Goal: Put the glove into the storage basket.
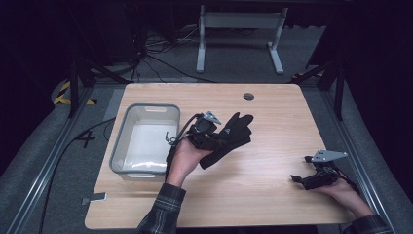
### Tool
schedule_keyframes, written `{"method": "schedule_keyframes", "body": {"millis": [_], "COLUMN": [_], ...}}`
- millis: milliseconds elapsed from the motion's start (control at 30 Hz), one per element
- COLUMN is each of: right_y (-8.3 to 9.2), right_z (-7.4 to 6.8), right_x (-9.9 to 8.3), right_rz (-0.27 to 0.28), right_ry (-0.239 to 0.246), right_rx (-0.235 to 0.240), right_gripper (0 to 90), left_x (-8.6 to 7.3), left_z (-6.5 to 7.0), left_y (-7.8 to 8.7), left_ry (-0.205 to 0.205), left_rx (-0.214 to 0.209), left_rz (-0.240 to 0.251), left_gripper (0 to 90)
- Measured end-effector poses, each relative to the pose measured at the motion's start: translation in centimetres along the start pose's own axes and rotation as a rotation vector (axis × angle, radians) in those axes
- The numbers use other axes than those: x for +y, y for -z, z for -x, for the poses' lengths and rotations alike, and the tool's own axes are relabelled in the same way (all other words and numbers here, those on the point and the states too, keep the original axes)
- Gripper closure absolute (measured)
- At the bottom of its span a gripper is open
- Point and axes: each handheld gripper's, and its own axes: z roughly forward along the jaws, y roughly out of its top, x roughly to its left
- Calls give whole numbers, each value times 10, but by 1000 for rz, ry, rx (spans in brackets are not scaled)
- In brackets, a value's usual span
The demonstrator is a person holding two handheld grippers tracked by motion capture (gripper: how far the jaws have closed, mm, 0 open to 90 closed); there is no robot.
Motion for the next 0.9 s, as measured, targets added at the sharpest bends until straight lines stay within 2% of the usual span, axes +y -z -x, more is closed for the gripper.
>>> {"method": "schedule_keyframes", "body": {"millis": [467, 767, 900], "right_y": [0, 0, 0], "right_z": [0, 0, 0], "right_x": [0, 0, 0], "right_rz": [0, 0, 0], "right_ry": [0, 0, 0], "right_rx": [0, 0, 0], "right_gripper": [0, 0, 0], "left_x": [-24, -56, -72], "left_z": [-26, -48, -57], "left_y": [54, 88, 100], "left_ry": [70, 150, 200], "left_rx": [132, 224, 253], "left_rz": [37, 91, 110], "left_gripper": [653, 653, 652]}}
